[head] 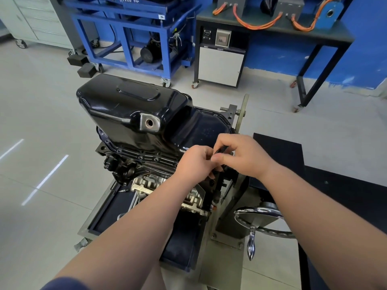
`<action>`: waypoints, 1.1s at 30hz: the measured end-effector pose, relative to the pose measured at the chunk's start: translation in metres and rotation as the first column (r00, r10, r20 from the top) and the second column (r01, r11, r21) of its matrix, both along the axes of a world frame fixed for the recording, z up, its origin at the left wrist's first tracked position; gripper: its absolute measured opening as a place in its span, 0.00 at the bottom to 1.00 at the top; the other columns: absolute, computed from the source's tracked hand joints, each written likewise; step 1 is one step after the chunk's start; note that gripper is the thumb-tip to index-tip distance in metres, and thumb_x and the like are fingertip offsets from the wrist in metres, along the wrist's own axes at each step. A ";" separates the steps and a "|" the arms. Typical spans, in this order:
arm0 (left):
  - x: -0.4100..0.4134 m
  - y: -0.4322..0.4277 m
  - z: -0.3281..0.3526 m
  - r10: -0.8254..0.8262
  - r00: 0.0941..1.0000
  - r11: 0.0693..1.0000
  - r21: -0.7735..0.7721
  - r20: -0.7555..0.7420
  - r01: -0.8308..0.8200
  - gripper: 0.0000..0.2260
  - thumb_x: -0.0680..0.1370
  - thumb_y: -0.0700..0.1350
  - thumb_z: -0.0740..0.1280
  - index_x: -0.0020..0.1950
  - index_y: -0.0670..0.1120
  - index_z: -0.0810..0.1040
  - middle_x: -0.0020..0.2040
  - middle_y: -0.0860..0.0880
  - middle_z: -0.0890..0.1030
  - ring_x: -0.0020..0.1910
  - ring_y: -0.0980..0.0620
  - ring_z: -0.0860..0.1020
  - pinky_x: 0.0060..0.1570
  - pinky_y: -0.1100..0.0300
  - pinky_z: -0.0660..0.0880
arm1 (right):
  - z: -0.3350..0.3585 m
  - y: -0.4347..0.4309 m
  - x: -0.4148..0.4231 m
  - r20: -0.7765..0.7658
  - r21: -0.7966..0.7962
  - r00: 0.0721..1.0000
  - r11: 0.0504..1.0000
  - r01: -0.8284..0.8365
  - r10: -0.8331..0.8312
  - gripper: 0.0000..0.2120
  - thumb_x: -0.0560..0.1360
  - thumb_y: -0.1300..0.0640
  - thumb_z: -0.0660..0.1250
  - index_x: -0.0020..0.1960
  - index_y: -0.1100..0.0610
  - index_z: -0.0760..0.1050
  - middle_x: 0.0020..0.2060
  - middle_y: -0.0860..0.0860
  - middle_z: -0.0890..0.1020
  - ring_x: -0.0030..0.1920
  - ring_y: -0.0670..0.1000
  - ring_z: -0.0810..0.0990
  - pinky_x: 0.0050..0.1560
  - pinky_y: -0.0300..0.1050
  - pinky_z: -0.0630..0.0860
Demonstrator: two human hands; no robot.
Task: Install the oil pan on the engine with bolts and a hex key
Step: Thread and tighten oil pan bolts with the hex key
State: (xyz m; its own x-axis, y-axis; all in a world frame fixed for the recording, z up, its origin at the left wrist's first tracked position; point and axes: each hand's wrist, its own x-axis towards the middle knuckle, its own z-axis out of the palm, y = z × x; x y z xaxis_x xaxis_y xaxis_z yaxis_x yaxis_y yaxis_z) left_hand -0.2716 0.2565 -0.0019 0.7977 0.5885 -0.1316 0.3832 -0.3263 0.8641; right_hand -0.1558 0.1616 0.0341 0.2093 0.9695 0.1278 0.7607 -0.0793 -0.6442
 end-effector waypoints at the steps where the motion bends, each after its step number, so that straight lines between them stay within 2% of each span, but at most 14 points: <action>1: 0.000 0.000 0.000 0.004 1.000 1.000 0.011 -0.005 -0.003 0.09 0.74 0.42 0.65 0.35 0.50 0.78 0.33 0.51 0.83 0.27 0.53 0.80 0.26 0.60 0.75 | -0.004 0.001 -0.003 0.013 0.046 0.999 0.998 0.030 -0.031 0.11 0.71 0.51 0.69 0.42 0.60 0.76 0.37 0.53 0.81 0.41 0.53 0.78 0.43 0.55 0.75; 3: 0.001 0.000 0.001 0.005 1.000 0.999 0.033 -0.021 -0.005 0.10 0.74 0.42 0.63 0.34 0.50 0.77 0.32 0.52 0.83 0.27 0.51 0.81 0.26 0.60 0.76 | -0.012 0.003 -0.009 0.014 0.131 0.997 0.989 0.075 -0.078 0.11 0.72 0.53 0.70 0.40 0.61 0.74 0.34 0.54 0.79 0.38 0.54 0.76 0.40 0.54 0.74; 5: 0.002 0.000 0.002 0.010 0.999 0.998 0.060 -0.048 -0.007 0.11 0.73 0.41 0.62 0.32 0.52 0.75 0.29 0.54 0.81 0.27 0.51 0.81 0.22 0.64 0.71 | -0.017 0.005 -0.014 -0.006 0.188 0.993 0.975 0.121 -0.122 0.11 0.72 0.54 0.70 0.39 0.60 0.72 0.33 0.55 0.77 0.36 0.53 0.75 0.37 0.52 0.74; 7: 0.002 0.001 0.004 -0.004 0.997 0.996 0.092 -0.076 0.011 0.12 0.74 0.42 0.61 0.32 0.53 0.75 0.28 0.55 0.80 0.26 0.53 0.80 0.23 0.65 0.70 | -0.021 0.006 -0.017 -0.089 0.195 0.982 0.964 0.182 -0.167 0.10 0.72 0.54 0.70 0.39 0.59 0.72 0.33 0.54 0.78 0.36 0.50 0.76 0.36 0.45 0.74; 10: -0.003 0.005 0.007 -0.081 0.989 0.980 0.170 -0.124 0.102 0.06 0.76 0.46 0.63 0.41 0.52 0.78 0.32 0.54 0.82 0.26 0.56 0.79 0.27 0.65 0.71 | -0.027 0.004 -0.016 -0.255 0.187 0.944 0.947 0.262 -0.211 0.05 0.72 0.52 0.69 0.40 0.50 0.74 0.36 0.47 0.78 0.38 0.43 0.77 0.37 0.32 0.74; 11: -0.008 0.008 0.008 -0.104 0.986 0.975 0.181 -0.128 0.126 0.03 0.76 0.46 0.64 0.45 0.53 0.78 0.34 0.55 0.82 0.26 0.57 0.79 0.26 0.66 0.72 | -0.029 0.003 -0.015 -0.318 0.186 0.924 0.942 0.280 -0.212 0.04 0.73 0.53 0.68 0.41 0.49 0.74 0.36 0.47 0.79 0.39 0.42 0.77 0.40 0.32 0.74; 13: -0.020 0.014 0.012 -0.129 0.983 0.971 0.183 -0.127 0.151 0.08 0.76 0.47 0.66 0.54 0.55 0.77 0.35 0.56 0.82 0.27 0.58 0.80 0.27 0.67 0.74 | -0.034 0.005 -0.015 -0.475 0.183 0.857 0.930 0.317 -0.199 0.04 0.74 0.57 0.67 0.42 0.49 0.74 0.36 0.47 0.80 0.40 0.44 0.79 0.44 0.35 0.75; 16: -0.037 0.024 0.024 -0.162 0.975 0.966 0.175 -0.151 0.188 0.12 0.76 0.46 0.67 0.59 0.53 0.76 0.36 0.54 0.83 0.28 0.57 0.80 0.30 0.66 0.76 | -0.040 0.015 -0.021 -0.602 0.188 0.781 0.921 0.340 -0.165 0.09 0.77 0.60 0.65 0.40 0.48 0.74 0.33 0.43 0.77 0.37 0.43 0.77 0.43 0.36 0.76; 19: -0.052 0.031 0.037 -0.171 0.969 0.966 0.166 -0.177 0.201 0.09 0.77 0.46 0.66 0.57 0.51 0.77 0.38 0.51 0.84 0.29 0.53 0.80 0.26 0.69 0.72 | -0.041 0.021 -0.023 -0.616 0.189 0.777 0.934 0.302 -0.127 0.12 0.79 0.59 0.62 0.39 0.47 0.74 0.32 0.39 0.74 0.36 0.40 0.72 0.40 0.36 0.75; 21: -0.060 0.035 0.042 -0.165 0.969 0.969 0.154 -0.186 0.194 0.07 0.77 0.46 0.65 0.55 0.50 0.78 0.38 0.51 0.83 0.30 0.53 0.80 0.25 0.69 0.71 | -0.038 0.021 -0.022 -0.621 0.180 0.778 0.947 0.265 -0.099 0.13 0.78 0.55 0.60 0.35 0.48 0.71 0.29 0.41 0.70 0.33 0.43 0.69 0.40 0.40 0.71; 23: -0.066 0.036 0.046 -0.149 0.969 0.971 0.154 -0.196 0.181 0.05 0.78 0.46 0.65 0.52 0.50 0.78 0.37 0.52 0.83 0.31 0.52 0.80 0.26 0.67 0.72 | -0.032 0.021 -0.023 -0.707 0.188 0.703 0.939 0.289 -0.075 0.16 0.76 0.52 0.60 0.30 0.52 0.66 0.26 0.44 0.65 0.30 0.47 0.63 0.39 0.45 0.65; 25: -0.070 0.037 0.046 -0.138 0.970 0.973 0.154 -0.200 0.170 0.04 0.78 0.46 0.64 0.50 0.50 0.78 0.37 0.52 0.83 0.31 0.52 0.81 0.29 0.66 0.73 | -0.021 0.024 -0.026 -0.769 0.221 0.637 0.918 0.328 -0.042 0.20 0.76 0.51 0.61 0.27 0.54 0.62 0.24 0.46 0.61 0.28 0.48 0.60 0.35 0.43 0.63; 29: -0.075 0.032 0.047 -0.138 0.968 0.974 0.151 -0.211 0.171 0.03 0.78 0.47 0.64 0.47 0.51 0.77 0.37 0.52 0.83 0.31 0.53 0.81 0.30 0.64 0.75 | 0.000 0.029 -0.035 -0.764 0.274 0.645 0.918 0.286 0.027 0.23 0.74 0.55 0.62 0.24 0.55 0.55 0.22 0.49 0.58 0.26 0.52 0.53 0.28 0.44 0.54; 33: -0.077 0.029 0.054 -0.144 0.964 0.965 0.185 -0.223 0.187 0.04 0.78 0.46 0.64 0.45 0.53 0.77 0.37 0.53 0.83 0.31 0.53 0.81 0.30 0.63 0.76 | 0.009 0.023 -0.041 -0.812 0.246 0.580 0.939 0.242 0.063 0.22 0.73 0.58 0.61 0.25 0.55 0.53 0.21 0.49 0.56 0.25 0.51 0.51 0.26 0.42 0.51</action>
